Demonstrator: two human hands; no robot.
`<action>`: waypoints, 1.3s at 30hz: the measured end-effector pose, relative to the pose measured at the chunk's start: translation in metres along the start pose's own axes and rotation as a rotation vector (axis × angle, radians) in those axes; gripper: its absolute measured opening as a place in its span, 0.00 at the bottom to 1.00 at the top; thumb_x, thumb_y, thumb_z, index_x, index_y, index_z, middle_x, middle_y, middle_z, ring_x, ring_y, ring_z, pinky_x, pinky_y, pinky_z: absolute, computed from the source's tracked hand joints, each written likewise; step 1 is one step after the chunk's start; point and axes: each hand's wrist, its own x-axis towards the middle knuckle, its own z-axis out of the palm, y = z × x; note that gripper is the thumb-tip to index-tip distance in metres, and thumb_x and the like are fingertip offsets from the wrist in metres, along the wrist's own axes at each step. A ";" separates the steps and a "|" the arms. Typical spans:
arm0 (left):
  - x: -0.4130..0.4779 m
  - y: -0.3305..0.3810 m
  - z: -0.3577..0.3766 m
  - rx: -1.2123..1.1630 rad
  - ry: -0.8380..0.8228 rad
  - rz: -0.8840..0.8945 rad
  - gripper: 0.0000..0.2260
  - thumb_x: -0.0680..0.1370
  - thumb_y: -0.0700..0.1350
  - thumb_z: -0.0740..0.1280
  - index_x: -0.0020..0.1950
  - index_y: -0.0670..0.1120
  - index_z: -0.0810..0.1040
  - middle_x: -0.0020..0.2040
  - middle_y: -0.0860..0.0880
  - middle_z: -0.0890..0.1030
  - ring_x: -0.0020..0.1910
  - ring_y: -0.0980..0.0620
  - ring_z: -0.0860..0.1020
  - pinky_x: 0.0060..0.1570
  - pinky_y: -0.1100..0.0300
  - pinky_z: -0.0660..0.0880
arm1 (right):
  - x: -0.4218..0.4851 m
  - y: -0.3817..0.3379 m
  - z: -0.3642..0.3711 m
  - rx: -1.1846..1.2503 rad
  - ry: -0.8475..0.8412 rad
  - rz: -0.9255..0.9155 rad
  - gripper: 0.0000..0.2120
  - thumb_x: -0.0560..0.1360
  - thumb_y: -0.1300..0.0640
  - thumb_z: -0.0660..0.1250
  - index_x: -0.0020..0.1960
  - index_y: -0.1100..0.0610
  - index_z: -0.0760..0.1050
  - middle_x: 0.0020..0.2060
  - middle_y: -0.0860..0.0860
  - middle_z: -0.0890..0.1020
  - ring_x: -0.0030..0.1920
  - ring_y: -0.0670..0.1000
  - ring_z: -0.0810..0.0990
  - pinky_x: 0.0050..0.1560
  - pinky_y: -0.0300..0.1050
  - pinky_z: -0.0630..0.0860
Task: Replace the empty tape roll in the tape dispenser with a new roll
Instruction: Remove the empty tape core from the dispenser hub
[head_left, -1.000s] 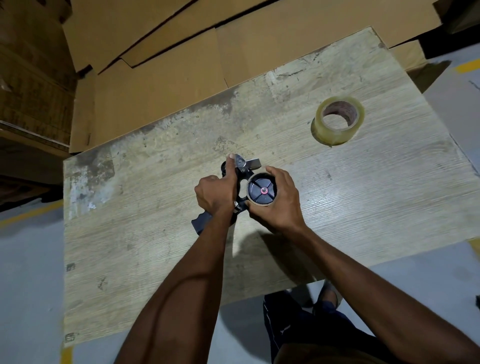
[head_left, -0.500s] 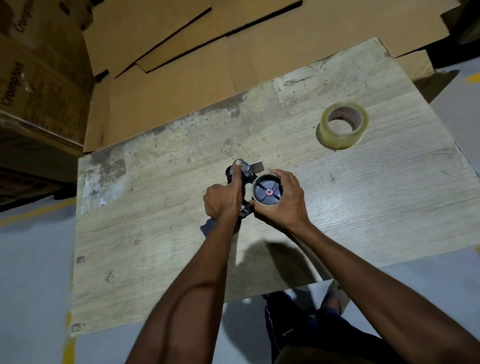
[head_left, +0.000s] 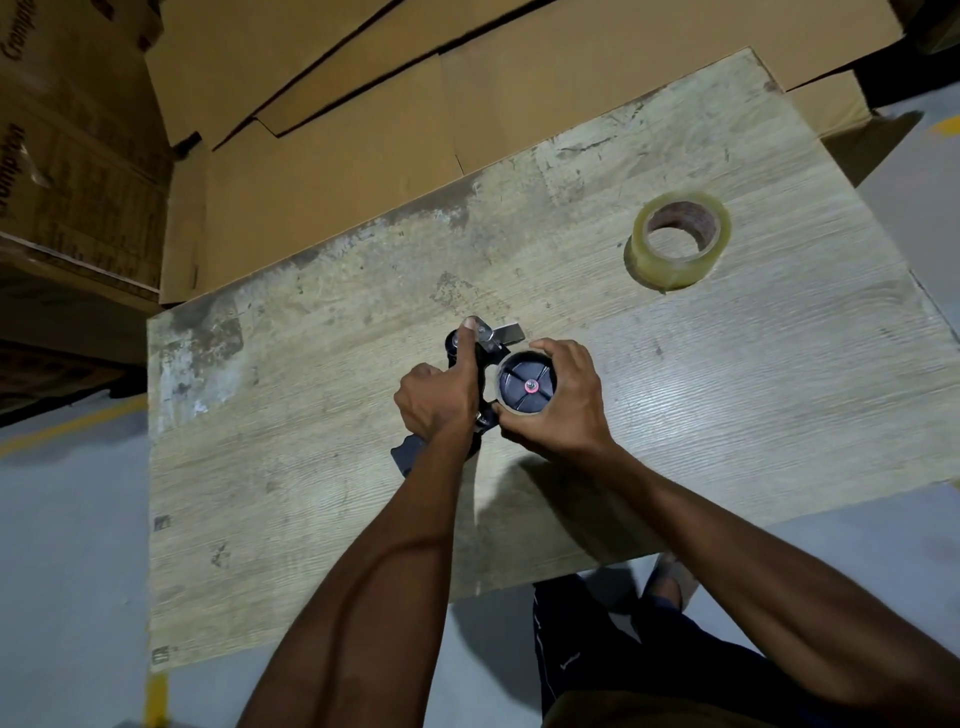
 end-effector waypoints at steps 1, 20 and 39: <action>-0.001 0.000 -0.001 -0.007 0.005 0.009 0.37 0.66 0.79 0.67 0.29 0.43 0.68 0.29 0.46 0.73 0.33 0.47 0.73 0.29 0.54 0.62 | -0.002 -0.002 0.001 0.013 0.023 0.000 0.32 0.61 0.51 0.81 0.62 0.55 0.75 0.55 0.48 0.77 0.57 0.50 0.75 0.57 0.47 0.75; 0.008 -0.012 0.003 0.021 -0.023 0.129 0.38 0.62 0.81 0.67 0.28 0.45 0.63 0.26 0.47 0.67 0.27 0.47 0.70 0.27 0.54 0.65 | 0.019 0.016 -0.028 -0.064 -0.336 -0.254 0.38 0.57 0.51 0.84 0.63 0.60 0.77 0.56 0.53 0.82 0.54 0.52 0.79 0.56 0.41 0.75; 0.008 -0.012 0.000 0.009 -0.122 0.108 0.39 0.61 0.84 0.61 0.29 0.45 0.68 0.36 0.44 0.79 0.37 0.42 0.79 0.34 0.54 0.71 | 0.002 -0.031 -0.018 -0.545 -0.277 0.124 0.39 0.60 0.40 0.80 0.63 0.60 0.75 0.54 0.57 0.77 0.55 0.58 0.76 0.50 0.50 0.76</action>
